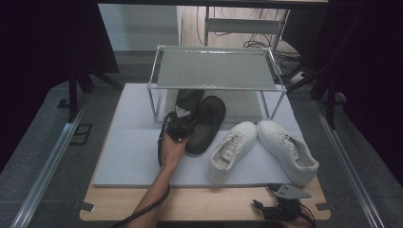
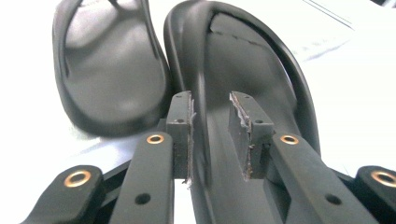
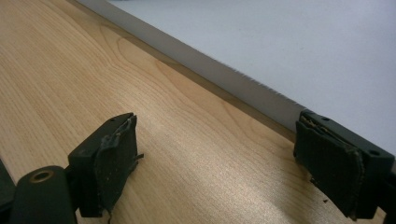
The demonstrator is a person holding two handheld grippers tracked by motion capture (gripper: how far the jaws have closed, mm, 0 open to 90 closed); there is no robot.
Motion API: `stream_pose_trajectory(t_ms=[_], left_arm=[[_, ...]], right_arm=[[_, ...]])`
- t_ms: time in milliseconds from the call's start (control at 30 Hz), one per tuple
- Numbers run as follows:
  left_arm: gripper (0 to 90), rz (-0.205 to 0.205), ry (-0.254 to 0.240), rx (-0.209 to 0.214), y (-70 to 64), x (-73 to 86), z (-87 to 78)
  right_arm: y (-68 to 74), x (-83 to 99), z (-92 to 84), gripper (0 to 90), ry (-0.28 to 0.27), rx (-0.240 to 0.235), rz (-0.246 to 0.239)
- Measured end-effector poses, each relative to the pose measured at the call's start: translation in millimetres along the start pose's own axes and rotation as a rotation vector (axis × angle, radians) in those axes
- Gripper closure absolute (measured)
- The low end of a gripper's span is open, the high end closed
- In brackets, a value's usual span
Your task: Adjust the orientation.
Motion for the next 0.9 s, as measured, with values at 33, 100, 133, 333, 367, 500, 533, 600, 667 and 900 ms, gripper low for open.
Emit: stream_pose_trajectory(t_ms=[33,100,133,333,367,500,533,600,667,900], left_arm=[[72.1,0.005,0.0,0.015,-0.7,3.6,-3.3],[74.2,0.016,0.003,0.035,-2.8,11.4,-9.9],[74.9,0.018,0.001,0.051,-4.2,15.3,-13.2],[83.9,0.042,0.005,0.122,-14.1,38.8,-34.5],[86.8,0.045,0.011,0.132,-15.6,41.7,-36.7],[89.8,0.047,0.033,0.199,-25.7,56.5,-45.2],[89.9,0.055,0.044,0.209,-28.5,59.3,-46.0],[89.9,0.083,0.07,0.221,-35.0,64.0,-46.3],[89.8,0.11,0.089,0.216,-39.2,66.9,-45.7],[89.7,0.153,0.153,0.192,-46.9,77.9,-34.8]], right_arm=[[0.0,0.0,0.0,13.5,0.0,0.0,0.0],[0.0,-0.1,0.1,13.5,0.001,0.0,0.0],[0.0,-0.1,0.1,13.4,0.0,0.001,0.0],[0.0,-0.2,0.2,13.5,0.0,0.002,0.001],[-0.1,-0.2,0.2,13.5,0.0,0.003,0.0],[-0.1,-0.2,0.2,13.5,0.001,0.003,0.0],[-0.1,-0.2,0.3,13.5,0.0,0.004,0.0],[0.0,-0.2,0.3,13.5,0.0,0.004,0.0],[0.0,-0.3,0.3,13.5,0.001,0.004,0.0],[-0.1,-0.3,0.4,13.5,-0.001,0.005,-0.001]])
Point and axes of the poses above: each handheld gripper's, and its own axes: z roughly forward along the jaws, x roughly out of its underside, y roughly to its left, the point moved 5 cm from there along z, roughly forward along the jaws, and after that the axes turned 8 degrees about z, right-handed, at the moved point
